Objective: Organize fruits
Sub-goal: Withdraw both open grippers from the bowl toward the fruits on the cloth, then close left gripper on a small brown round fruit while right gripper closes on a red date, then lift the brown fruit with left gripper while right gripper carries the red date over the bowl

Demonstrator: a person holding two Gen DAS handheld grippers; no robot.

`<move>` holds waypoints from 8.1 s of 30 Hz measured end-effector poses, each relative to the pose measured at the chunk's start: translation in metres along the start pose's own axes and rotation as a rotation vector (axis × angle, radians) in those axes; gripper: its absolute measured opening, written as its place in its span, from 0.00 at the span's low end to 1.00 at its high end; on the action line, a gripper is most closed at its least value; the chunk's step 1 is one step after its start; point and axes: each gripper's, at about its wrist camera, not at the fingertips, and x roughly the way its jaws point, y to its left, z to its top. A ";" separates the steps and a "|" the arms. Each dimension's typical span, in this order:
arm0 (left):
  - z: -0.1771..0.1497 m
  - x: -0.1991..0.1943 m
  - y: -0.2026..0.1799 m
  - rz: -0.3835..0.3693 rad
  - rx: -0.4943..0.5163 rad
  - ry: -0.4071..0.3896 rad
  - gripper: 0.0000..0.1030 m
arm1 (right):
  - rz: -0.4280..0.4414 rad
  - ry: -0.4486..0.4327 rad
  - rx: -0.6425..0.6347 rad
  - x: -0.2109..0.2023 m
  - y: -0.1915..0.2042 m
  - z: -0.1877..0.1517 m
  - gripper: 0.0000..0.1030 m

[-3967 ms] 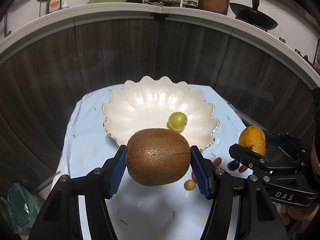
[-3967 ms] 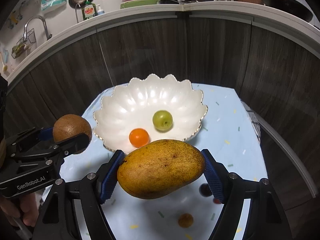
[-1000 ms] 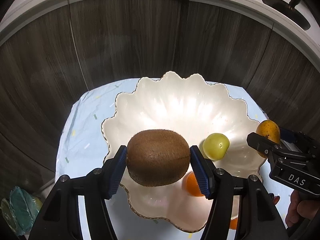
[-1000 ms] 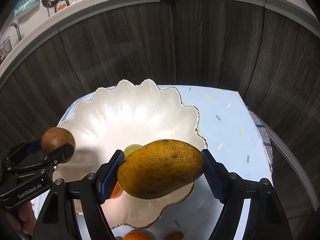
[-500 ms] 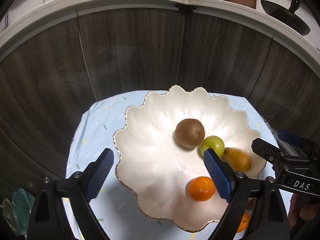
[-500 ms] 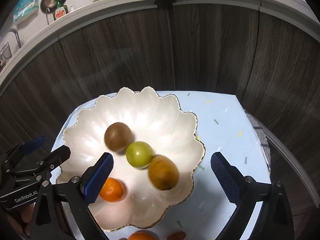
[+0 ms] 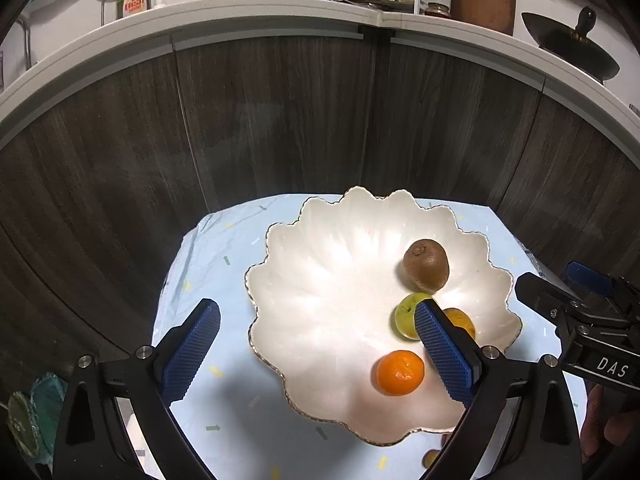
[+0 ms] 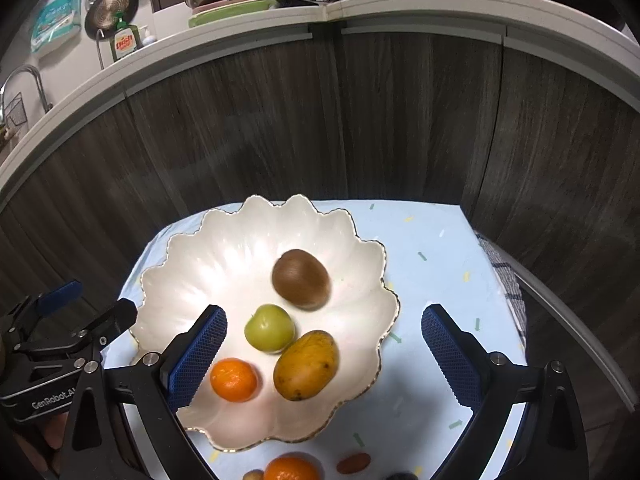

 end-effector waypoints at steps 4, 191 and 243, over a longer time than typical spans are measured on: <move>0.000 -0.011 -0.002 0.004 0.004 -0.017 0.97 | -0.001 -0.013 0.002 -0.010 0.000 -0.001 0.96; -0.153 -0.006 -0.101 -0.253 0.228 0.099 0.22 | -0.081 0.054 0.023 -0.032 -0.078 -0.159 0.31; -0.057 -0.042 -0.025 -0.148 0.068 -0.066 0.22 | 0.003 -0.092 -0.087 -0.064 0.003 -0.050 0.31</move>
